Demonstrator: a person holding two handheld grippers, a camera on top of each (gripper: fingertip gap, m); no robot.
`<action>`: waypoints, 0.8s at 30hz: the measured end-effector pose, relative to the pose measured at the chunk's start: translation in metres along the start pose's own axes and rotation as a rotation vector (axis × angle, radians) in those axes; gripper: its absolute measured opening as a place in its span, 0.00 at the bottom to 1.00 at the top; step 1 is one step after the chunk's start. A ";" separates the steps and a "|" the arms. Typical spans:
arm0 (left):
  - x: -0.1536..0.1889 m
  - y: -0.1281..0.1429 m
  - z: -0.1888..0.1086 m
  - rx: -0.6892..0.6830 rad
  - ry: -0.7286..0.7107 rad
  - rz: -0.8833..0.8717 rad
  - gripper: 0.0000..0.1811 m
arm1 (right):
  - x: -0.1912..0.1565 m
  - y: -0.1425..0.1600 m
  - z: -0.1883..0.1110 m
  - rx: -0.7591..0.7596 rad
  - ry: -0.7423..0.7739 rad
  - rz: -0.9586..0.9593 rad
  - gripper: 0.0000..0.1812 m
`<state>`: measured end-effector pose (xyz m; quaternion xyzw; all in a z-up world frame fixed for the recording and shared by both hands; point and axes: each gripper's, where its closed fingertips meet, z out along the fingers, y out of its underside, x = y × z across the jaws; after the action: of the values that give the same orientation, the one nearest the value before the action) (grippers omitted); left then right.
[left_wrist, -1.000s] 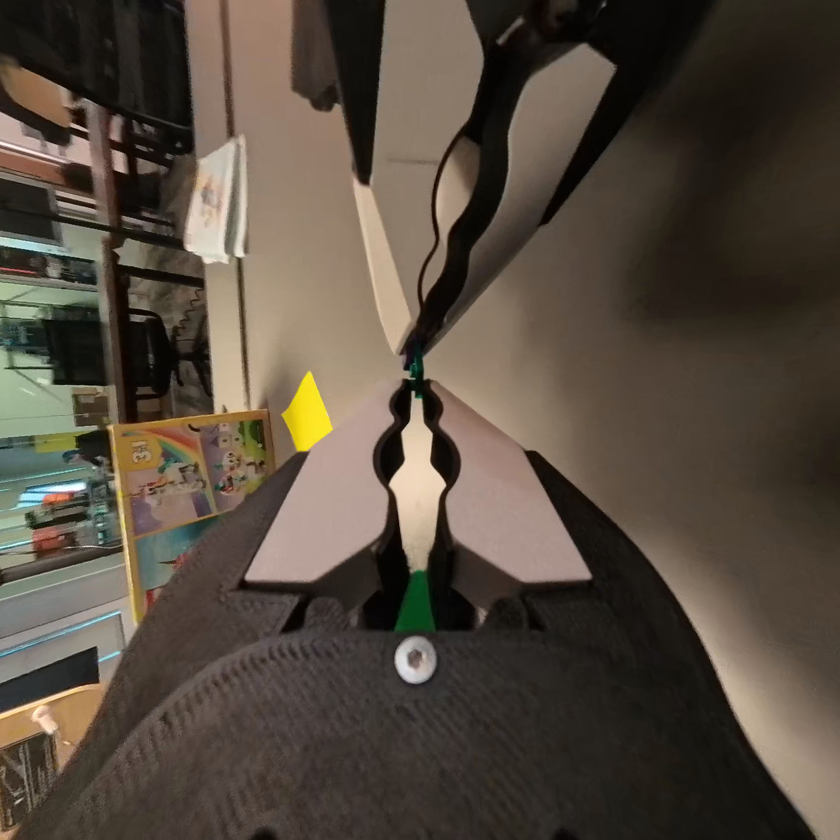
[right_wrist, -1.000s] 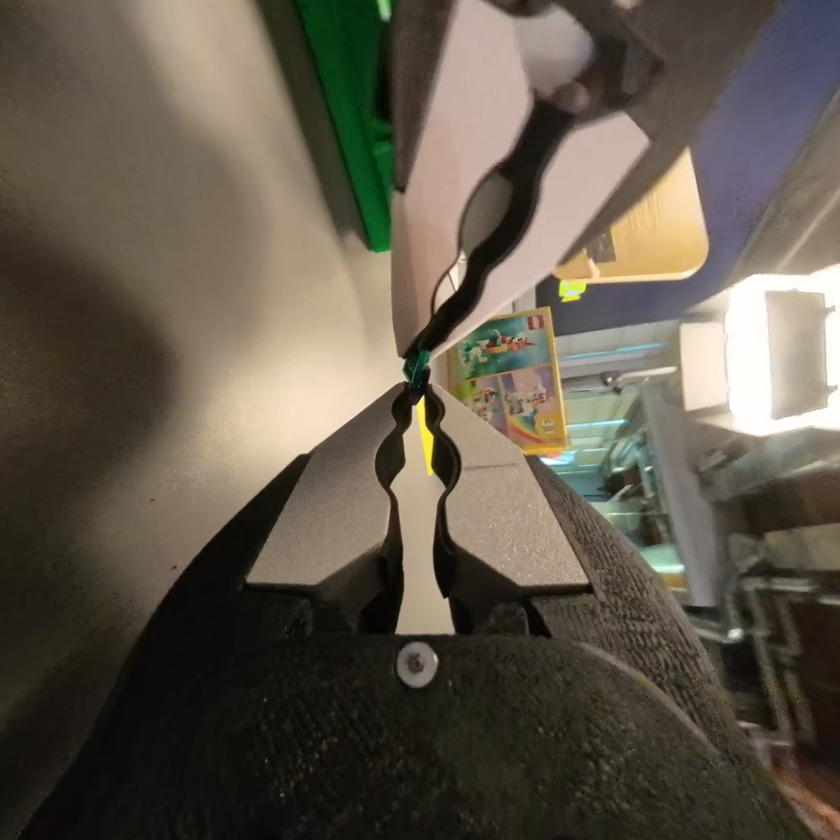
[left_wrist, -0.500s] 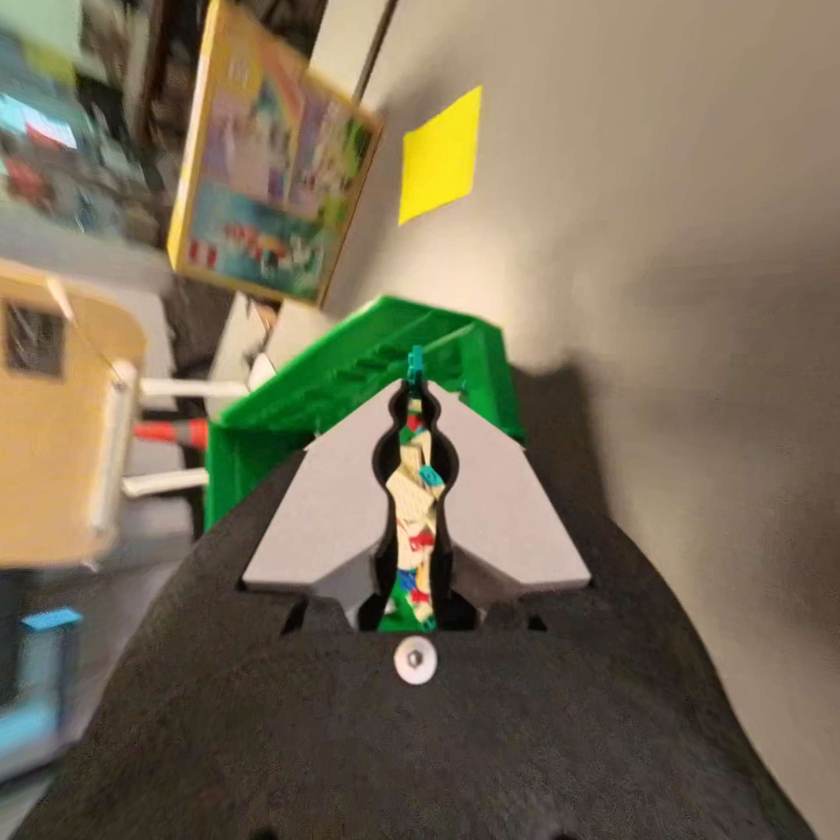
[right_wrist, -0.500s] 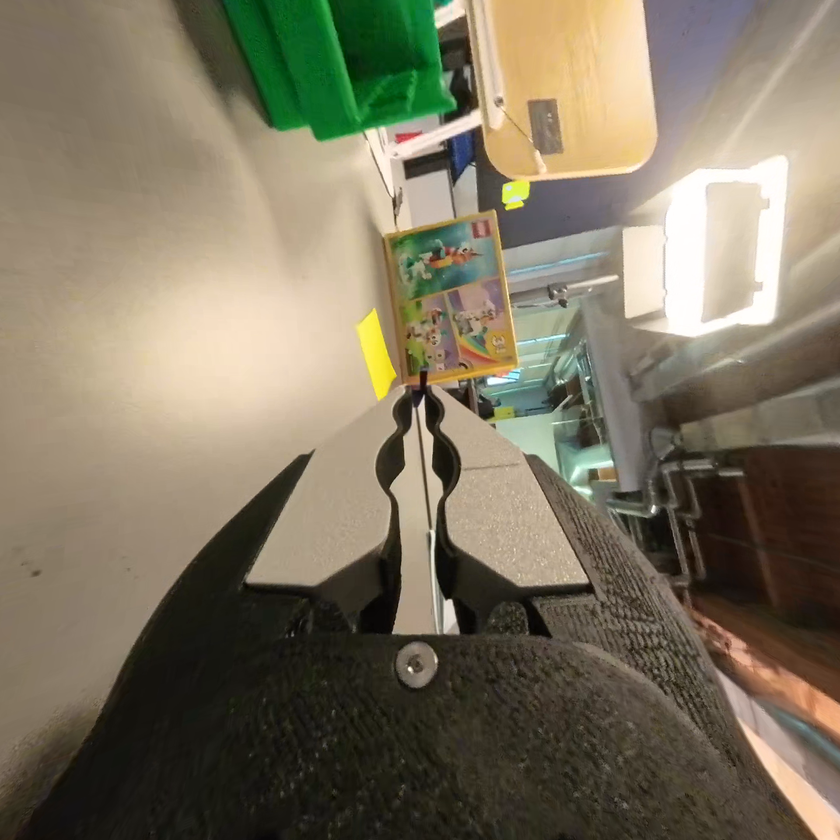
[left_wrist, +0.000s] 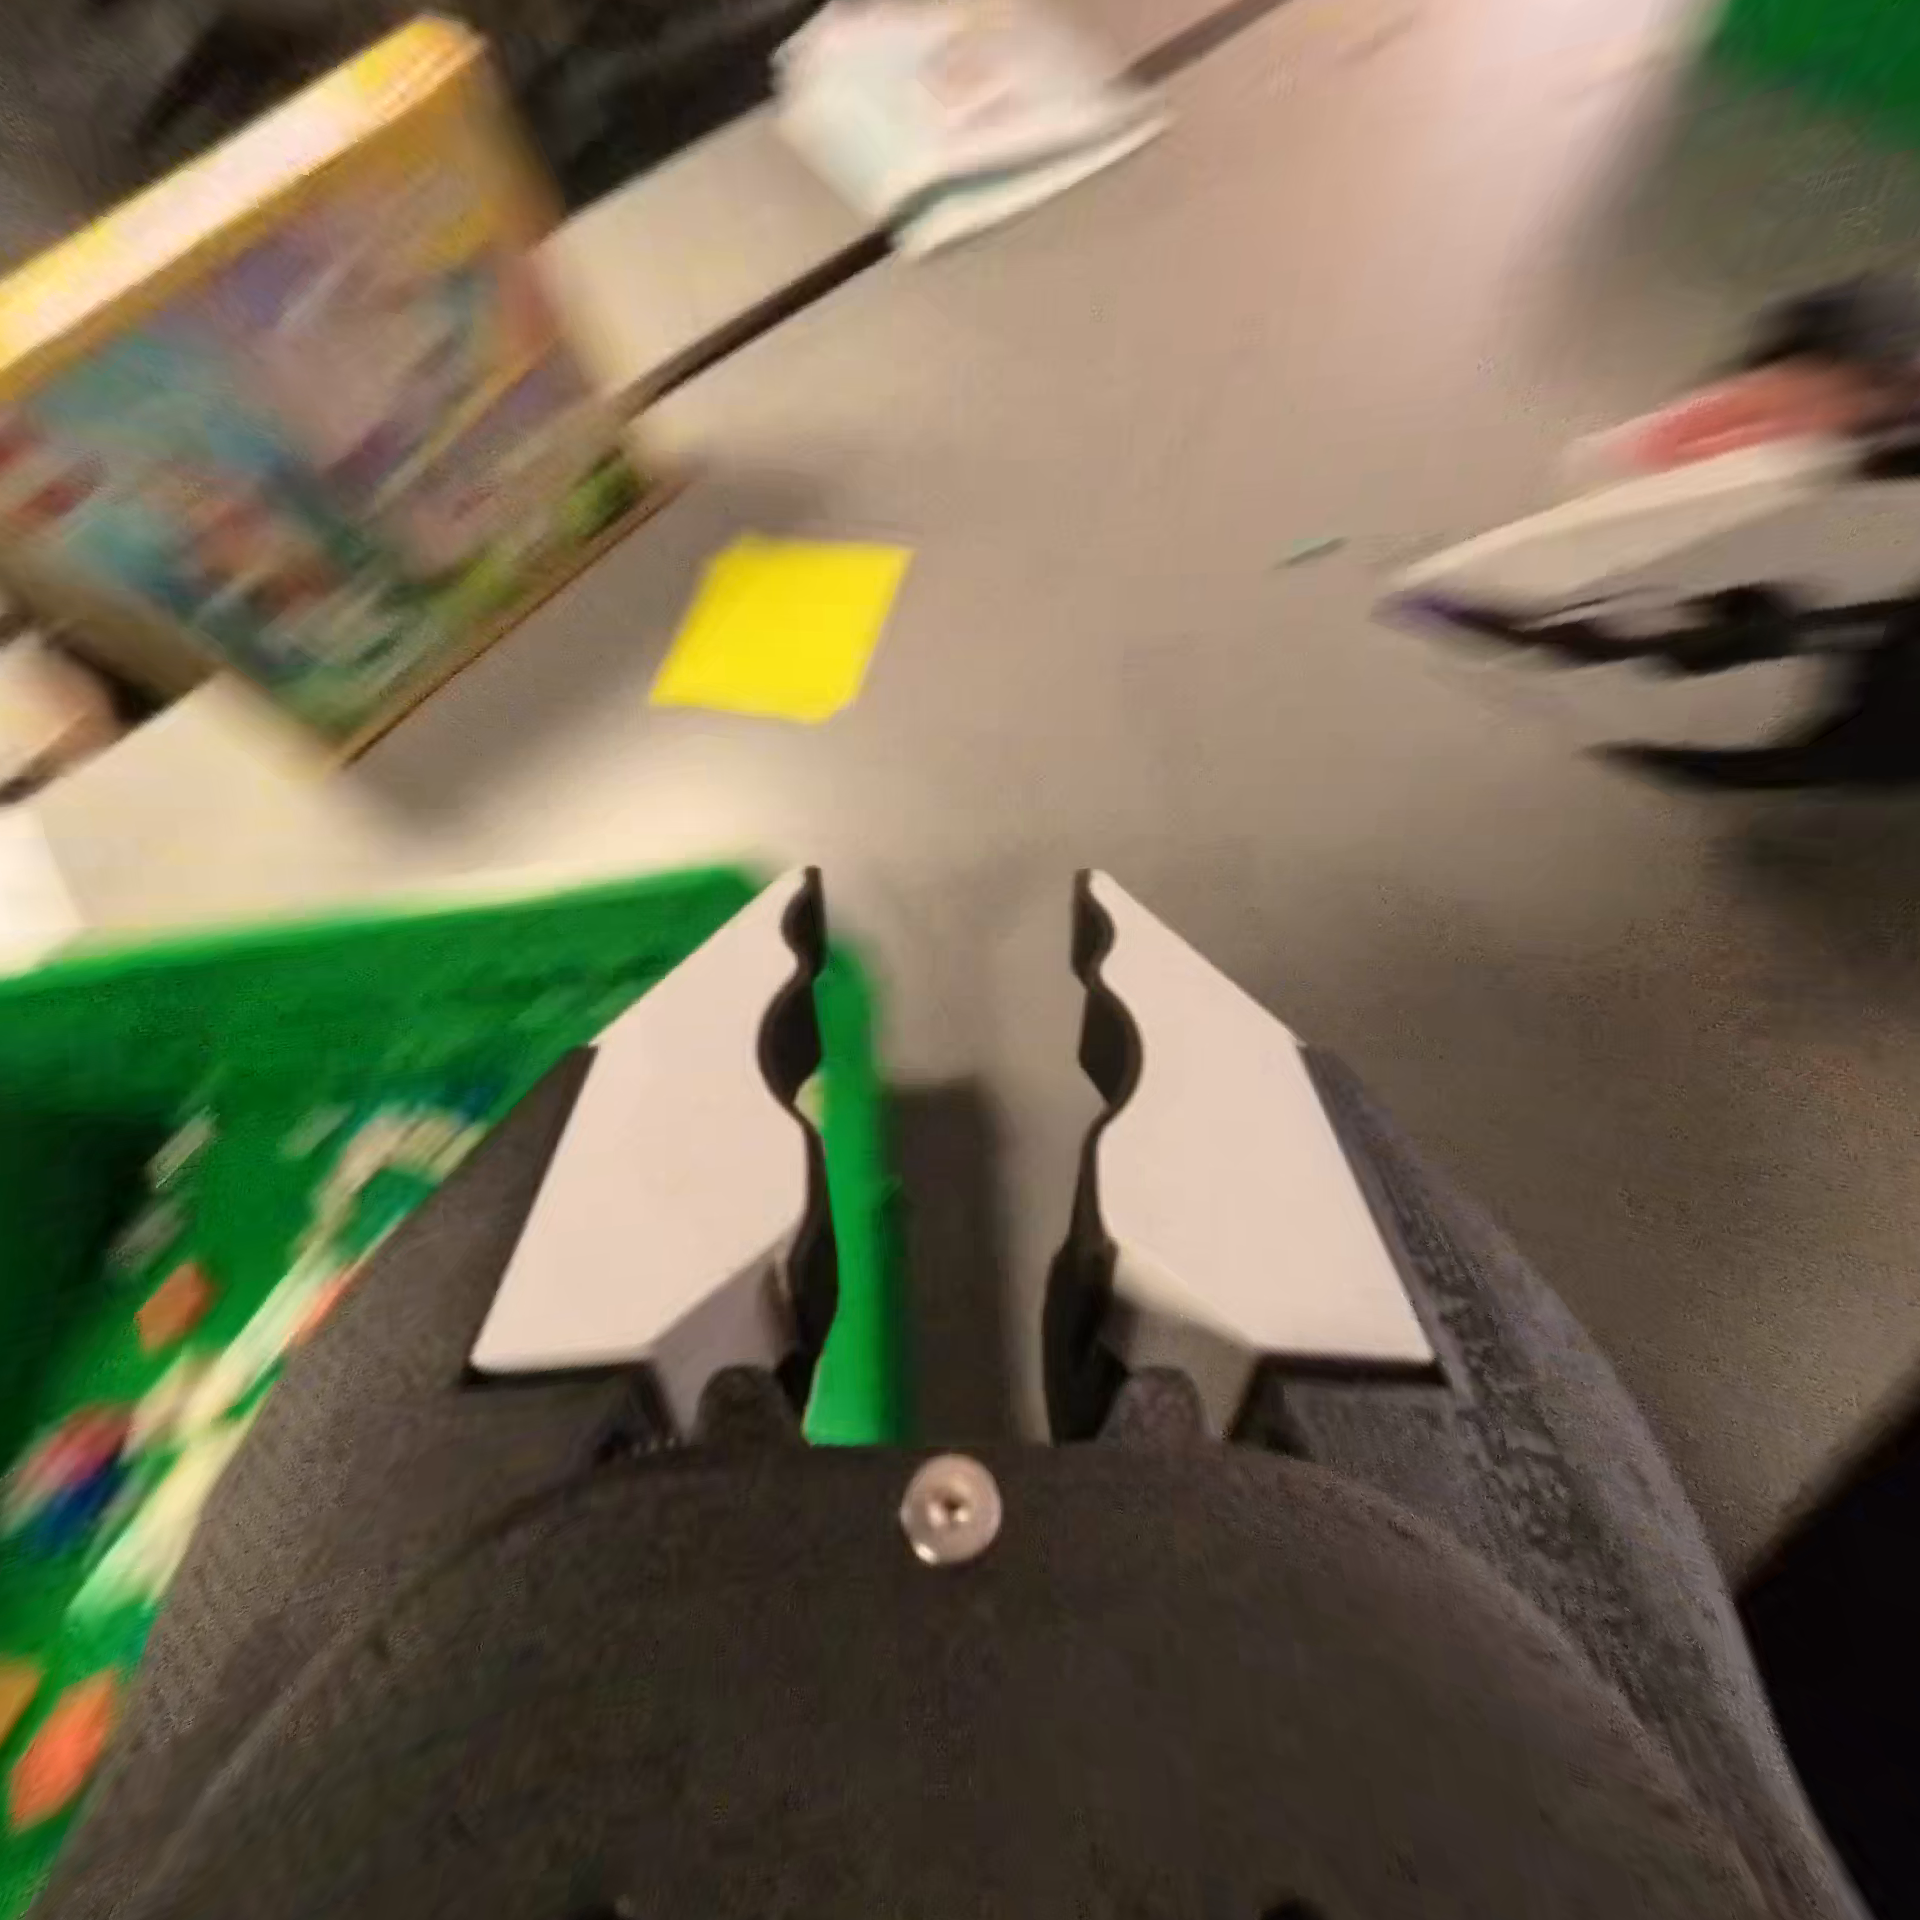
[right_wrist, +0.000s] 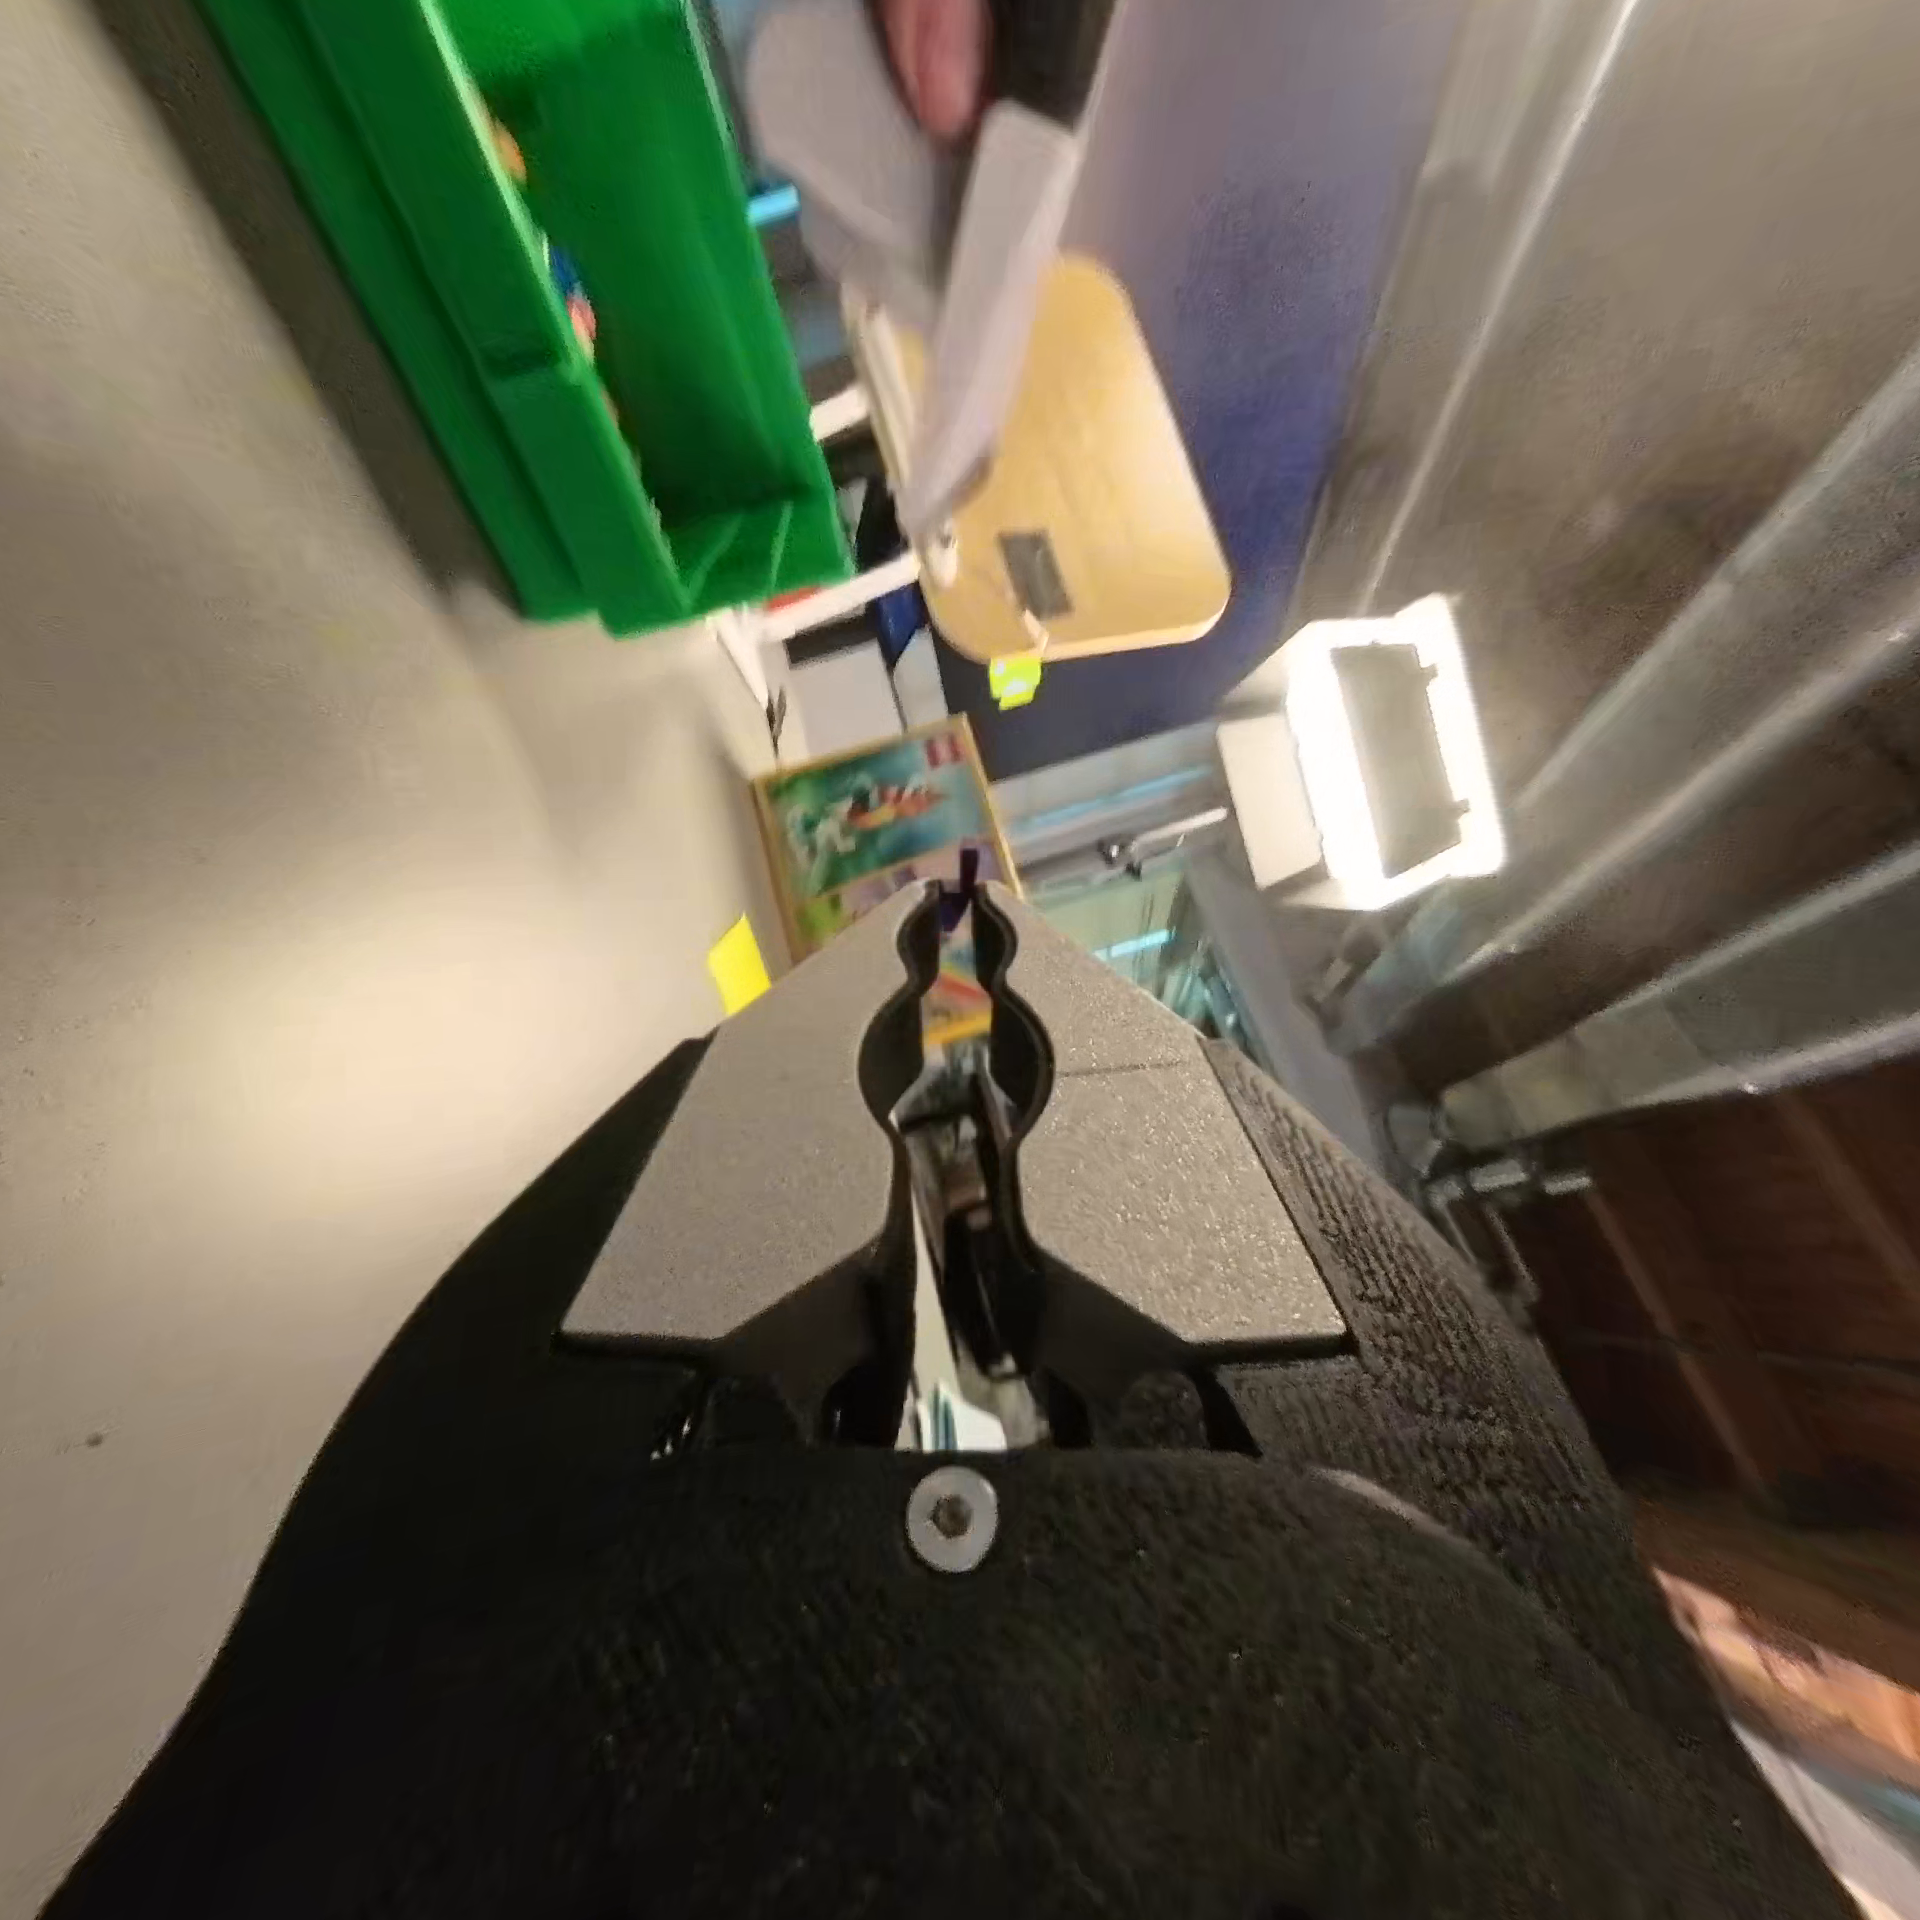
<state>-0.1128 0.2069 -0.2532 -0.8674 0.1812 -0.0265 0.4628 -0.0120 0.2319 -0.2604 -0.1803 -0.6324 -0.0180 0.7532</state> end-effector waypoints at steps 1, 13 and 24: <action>0.033 -0.013 0.003 0.060 0.126 0.038 0.23 | 0.002 -0.008 -0.002 0.037 0.010 0.007 0.02; 0.107 -0.027 0.035 0.090 0.420 -0.050 0.08 | -0.002 -0.018 -0.001 0.058 0.001 -0.039 0.01; -0.045 0.029 -0.014 -0.143 -0.330 -0.105 0.04 | 0.019 0.014 -0.002 0.013 0.058 0.190 0.18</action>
<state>-0.1659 0.1960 -0.2631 -0.8989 0.0587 0.1051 0.4214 -0.0031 0.2481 -0.2455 -0.2340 -0.5906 0.0522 0.7705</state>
